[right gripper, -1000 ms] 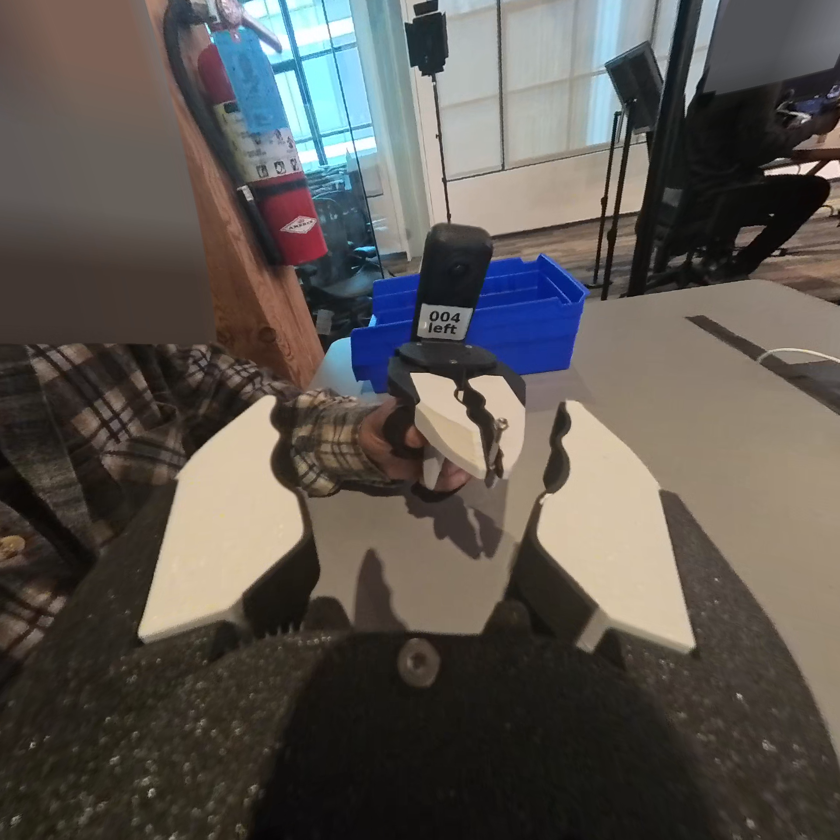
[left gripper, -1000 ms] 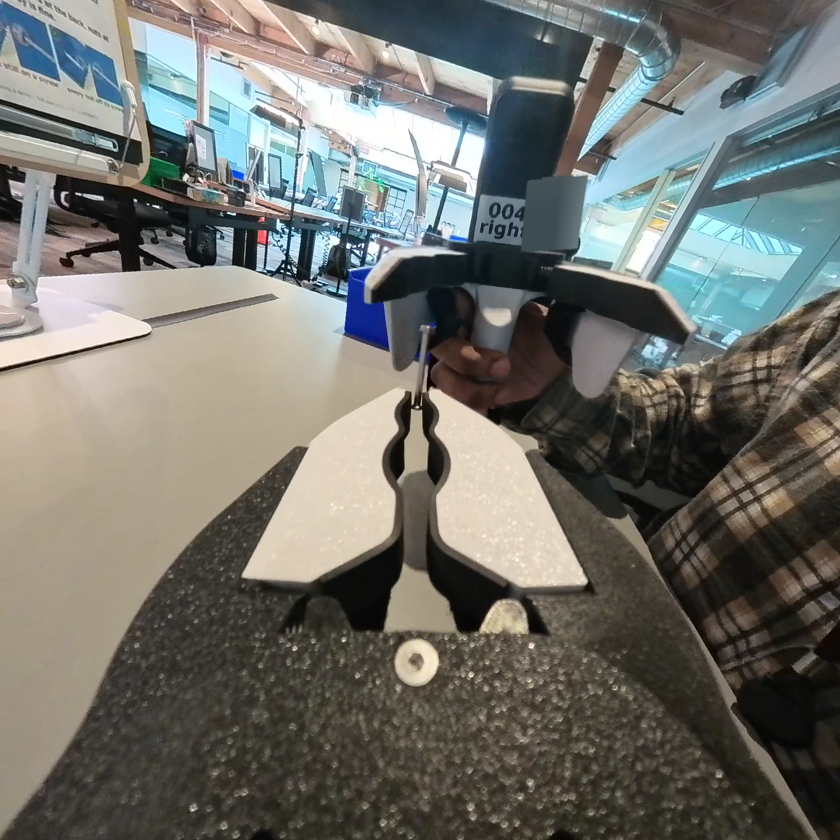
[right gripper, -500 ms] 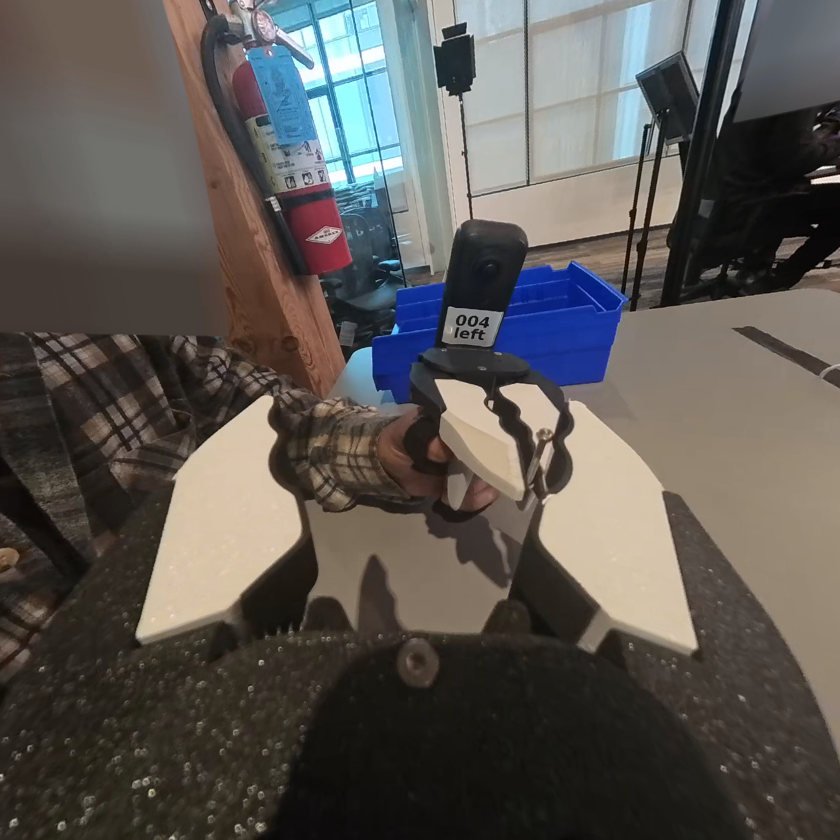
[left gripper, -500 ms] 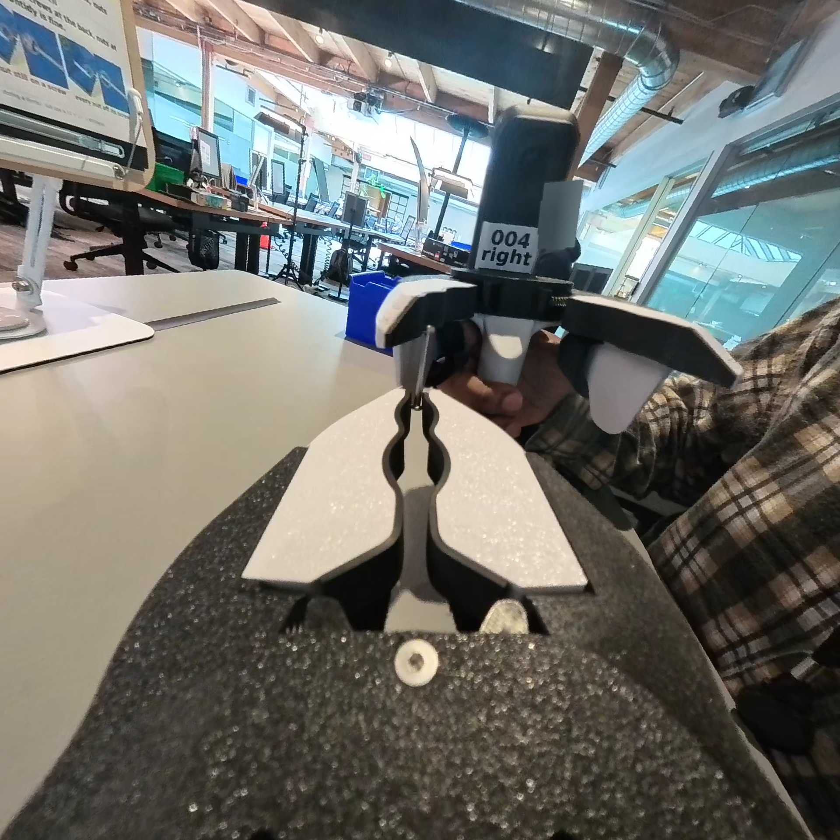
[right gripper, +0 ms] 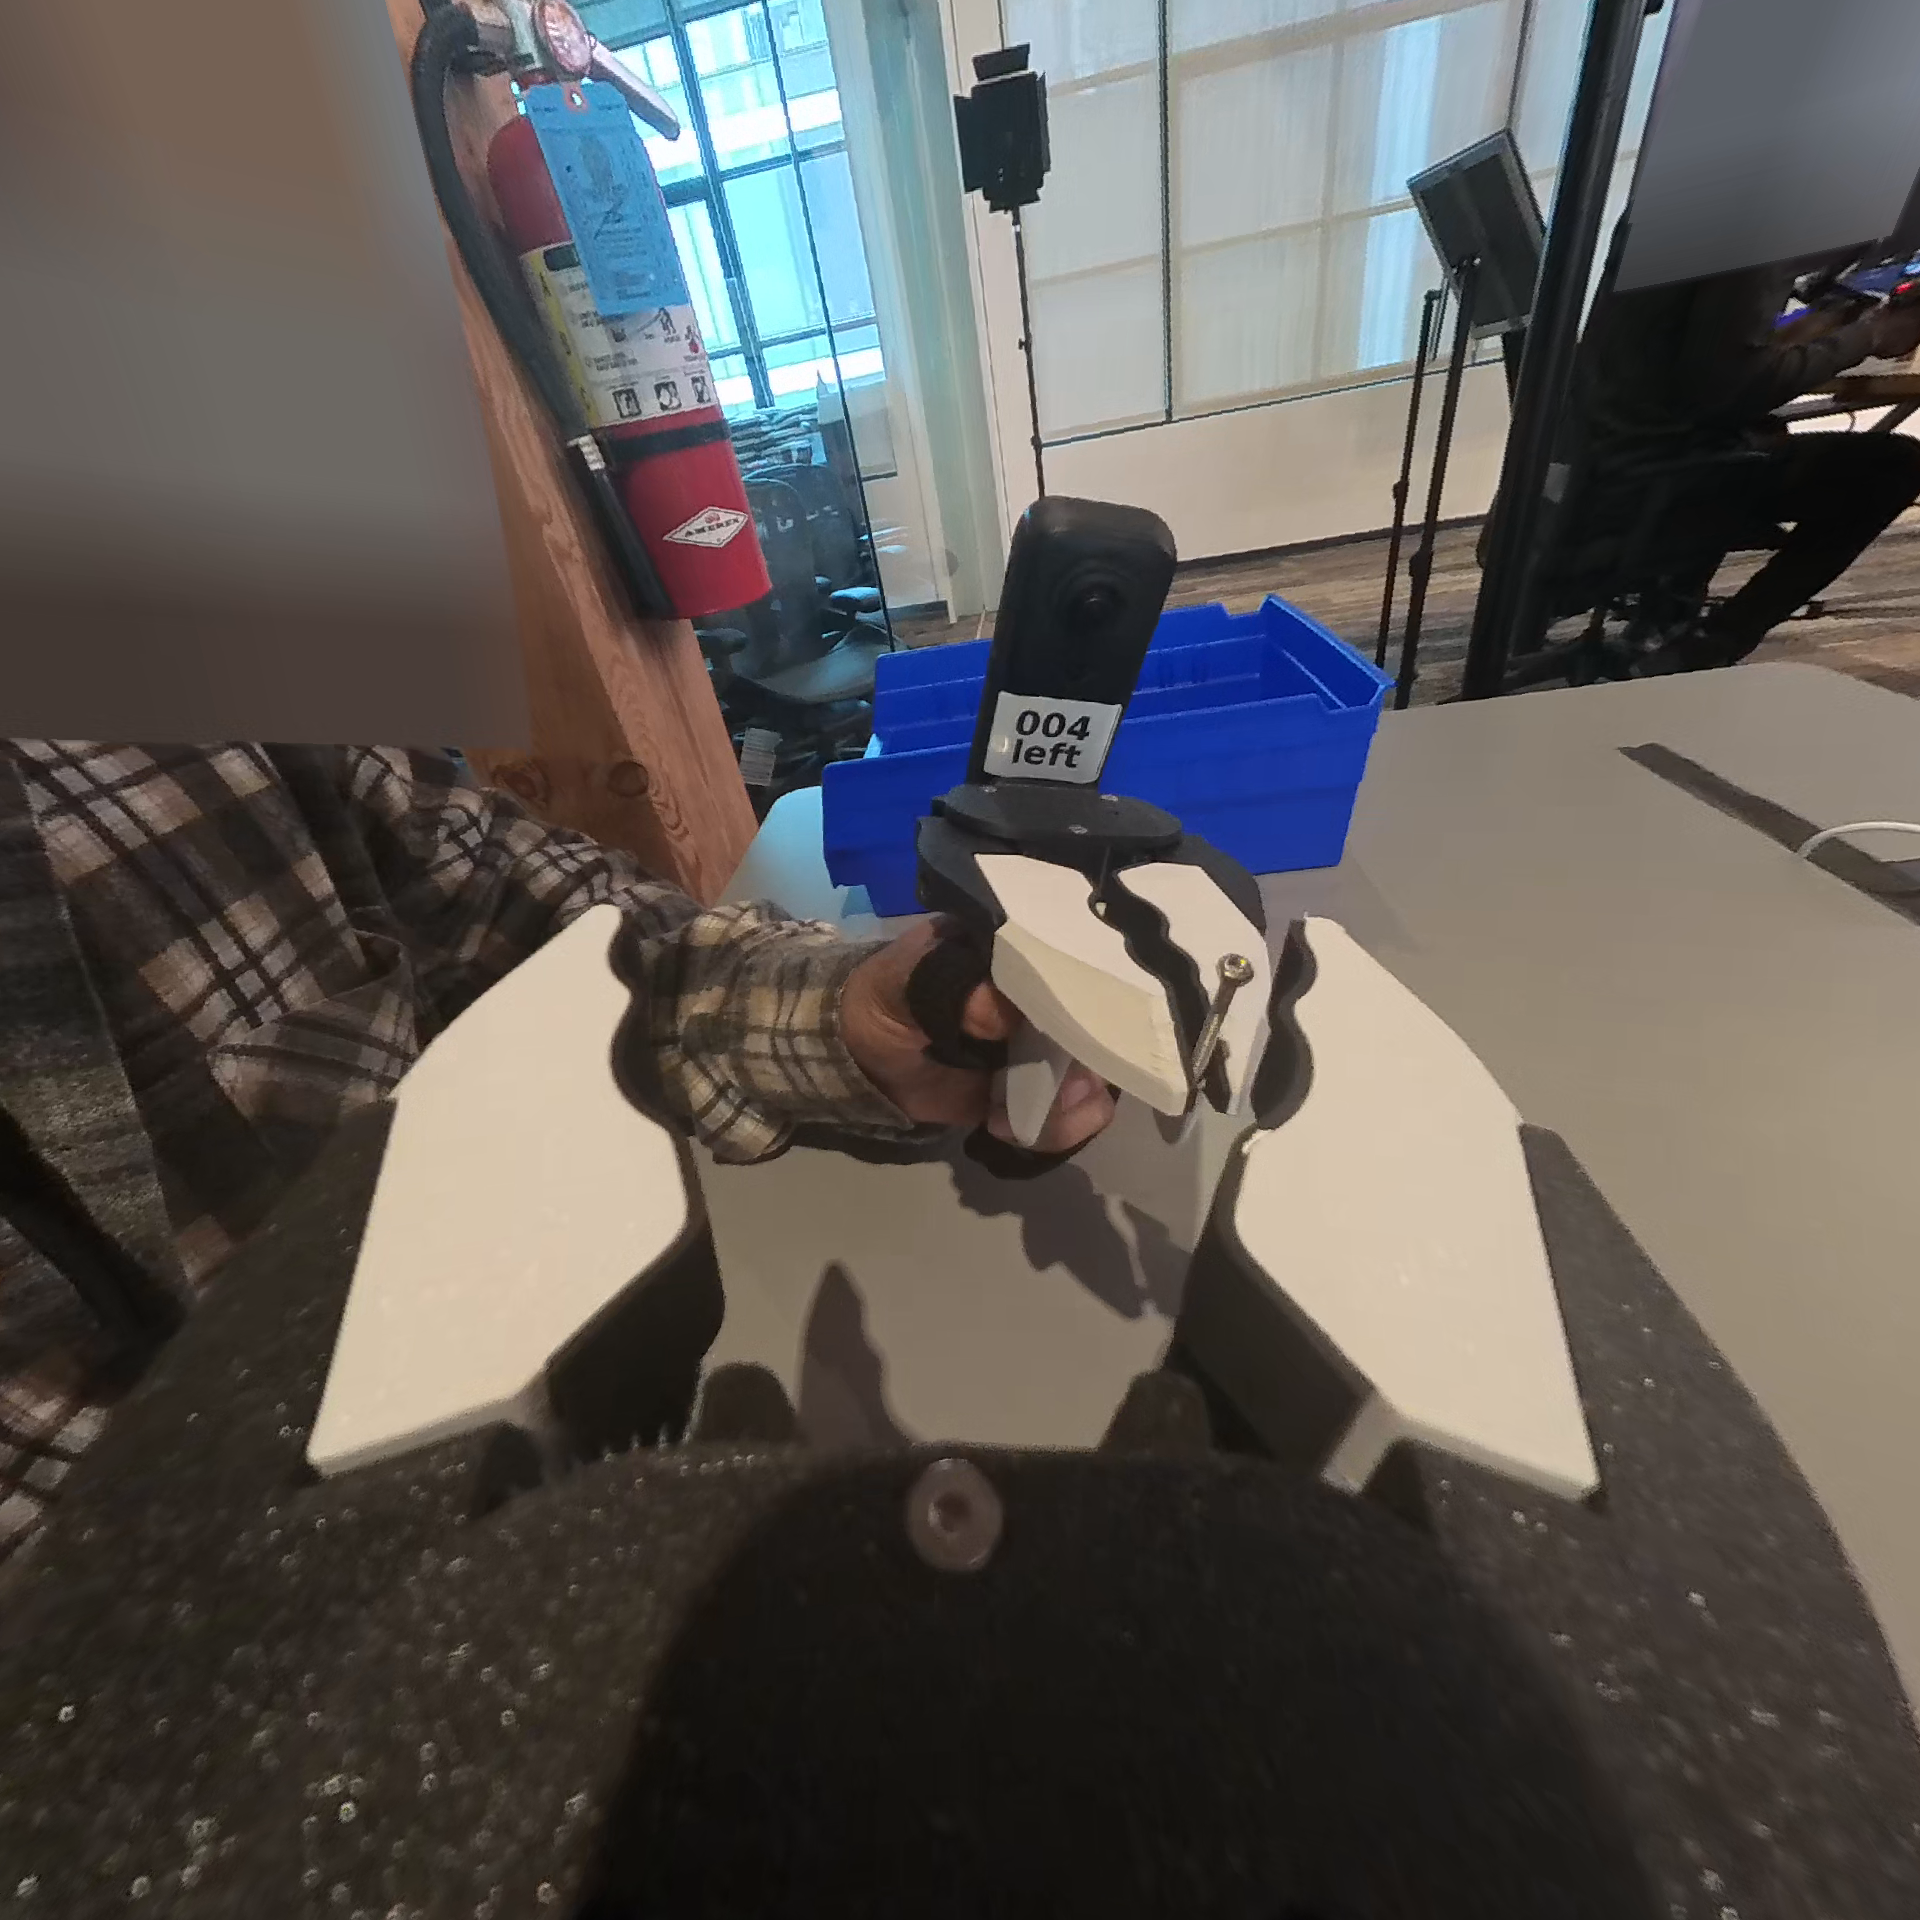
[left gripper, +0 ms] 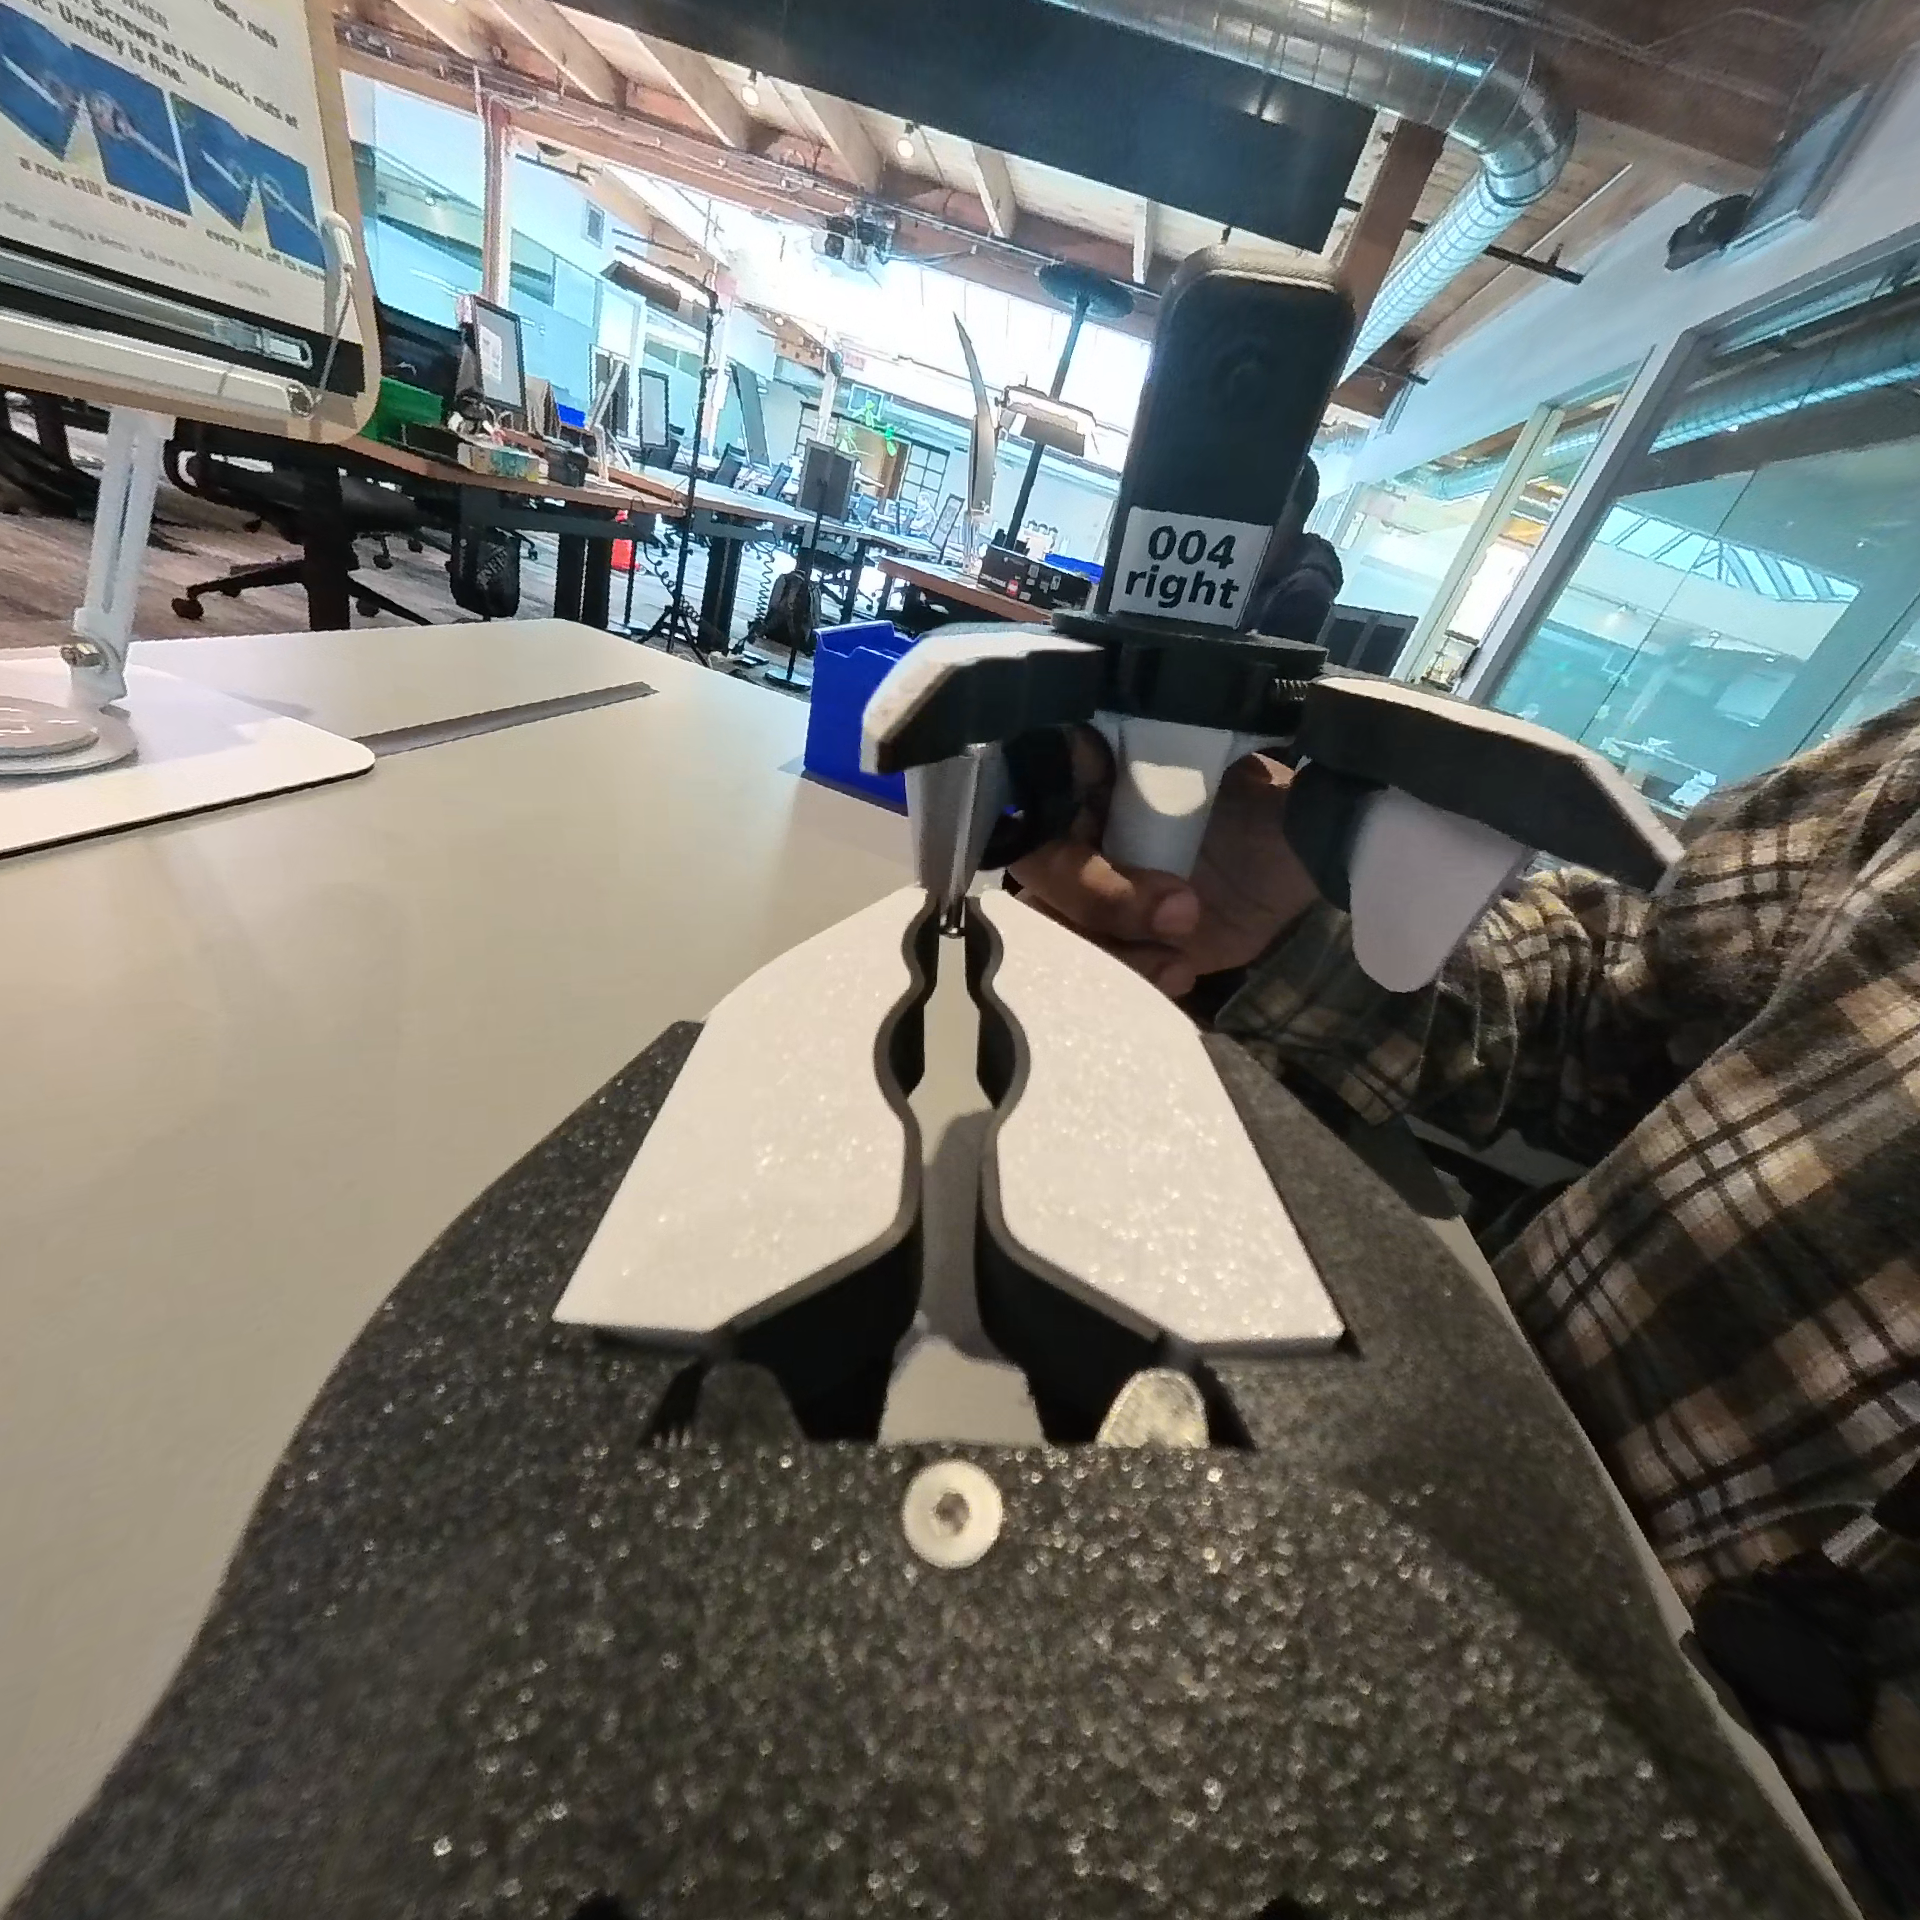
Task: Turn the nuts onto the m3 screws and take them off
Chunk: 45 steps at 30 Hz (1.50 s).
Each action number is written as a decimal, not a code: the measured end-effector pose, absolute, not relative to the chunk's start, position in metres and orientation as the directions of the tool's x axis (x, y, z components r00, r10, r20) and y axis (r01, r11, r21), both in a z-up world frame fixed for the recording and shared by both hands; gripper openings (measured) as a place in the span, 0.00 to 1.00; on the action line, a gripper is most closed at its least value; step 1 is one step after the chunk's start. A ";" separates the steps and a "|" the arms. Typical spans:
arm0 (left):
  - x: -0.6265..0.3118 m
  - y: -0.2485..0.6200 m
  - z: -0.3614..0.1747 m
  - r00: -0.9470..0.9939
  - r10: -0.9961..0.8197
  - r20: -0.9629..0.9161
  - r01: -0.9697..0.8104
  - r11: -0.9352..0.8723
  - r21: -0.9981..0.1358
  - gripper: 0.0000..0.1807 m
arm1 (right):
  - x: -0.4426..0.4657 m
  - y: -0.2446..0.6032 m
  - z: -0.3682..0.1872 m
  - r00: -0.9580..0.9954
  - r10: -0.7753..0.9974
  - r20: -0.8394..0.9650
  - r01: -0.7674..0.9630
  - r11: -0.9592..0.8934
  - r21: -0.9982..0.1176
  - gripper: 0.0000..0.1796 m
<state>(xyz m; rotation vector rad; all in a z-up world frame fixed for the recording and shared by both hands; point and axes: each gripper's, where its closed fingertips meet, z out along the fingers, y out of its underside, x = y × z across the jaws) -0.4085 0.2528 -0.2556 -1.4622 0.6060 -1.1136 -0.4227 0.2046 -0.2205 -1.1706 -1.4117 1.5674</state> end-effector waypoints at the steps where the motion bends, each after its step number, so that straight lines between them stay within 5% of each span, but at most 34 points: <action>1: -0.409 0.253 -0.256 0.419 -0.858 0.296 0.217 -0.222 -0.951 0.02 | -0.422 0.204 -0.221 -0.333 0.930 -0.157 0.063 -0.144 -0.988 0.63; 29: -0.414 0.258 -0.258 0.450 -0.838 0.309 0.222 -0.231 -0.947 0.02 | -0.422 0.207 -0.227 -0.205 0.978 0.033 0.096 0.054 -0.994 0.64; 32: -0.412 0.256 -0.256 0.452 -0.844 0.290 0.213 -0.214 -0.953 0.02 | -0.416 0.221 -0.214 -0.178 0.984 -0.022 0.054 -0.012 -0.998 0.59; 35: -0.411 0.255 -0.256 0.456 -0.847 0.274 0.203 -0.201 -0.958 0.02 | -0.409 0.239 -0.204 -0.126 0.984 -0.129 0.008 -0.129 -0.992 0.40; 45: -0.410 0.255 -0.256 0.457 -0.846 0.275 0.207 -0.200 -0.958 0.02 | -0.413 0.253 -0.224 -0.005 0.944 -0.329 -0.004 -0.329 -0.944 0.24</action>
